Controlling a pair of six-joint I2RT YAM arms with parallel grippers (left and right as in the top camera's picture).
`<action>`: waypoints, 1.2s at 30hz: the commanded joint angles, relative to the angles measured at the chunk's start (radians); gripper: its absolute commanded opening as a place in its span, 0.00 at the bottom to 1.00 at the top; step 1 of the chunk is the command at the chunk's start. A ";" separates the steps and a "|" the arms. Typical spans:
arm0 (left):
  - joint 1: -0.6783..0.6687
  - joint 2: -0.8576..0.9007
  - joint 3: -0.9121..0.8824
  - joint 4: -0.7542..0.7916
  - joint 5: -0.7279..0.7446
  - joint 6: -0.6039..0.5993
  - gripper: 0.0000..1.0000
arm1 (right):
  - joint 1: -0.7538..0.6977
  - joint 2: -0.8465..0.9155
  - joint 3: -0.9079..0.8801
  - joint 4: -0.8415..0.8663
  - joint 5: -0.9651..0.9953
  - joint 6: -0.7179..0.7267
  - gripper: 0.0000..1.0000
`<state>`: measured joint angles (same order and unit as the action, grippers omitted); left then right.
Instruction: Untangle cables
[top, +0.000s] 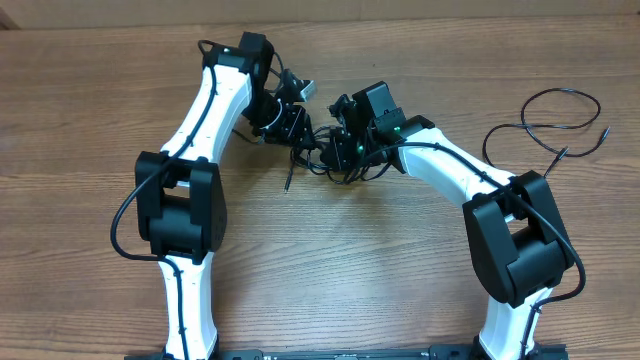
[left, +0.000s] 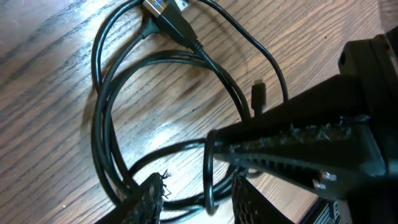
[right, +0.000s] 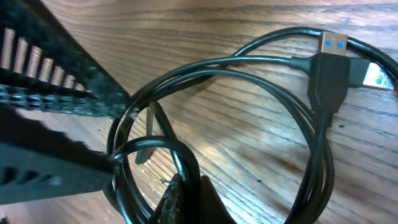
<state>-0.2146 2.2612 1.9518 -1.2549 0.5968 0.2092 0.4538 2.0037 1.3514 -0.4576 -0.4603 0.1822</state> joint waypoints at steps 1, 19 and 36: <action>-0.005 0.005 -0.046 0.031 -0.002 0.014 0.37 | 0.002 -0.038 -0.002 0.011 -0.034 0.009 0.04; 0.013 0.005 -0.104 0.131 -0.002 0.016 0.04 | -0.074 -0.038 -0.002 0.045 -0.315 -0.067 0.15; 0.013 0.005 -0.104 0.100 0.163 0.110 0.04 | -0.055 -0.038 -0.003 0.019 -0.047 -0.245 0.27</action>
<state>-0.2050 2.2612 1.8519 -1.1347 0.7033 0.2687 0.3882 2.0018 1.3514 -0.4484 -0.6231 -0.0158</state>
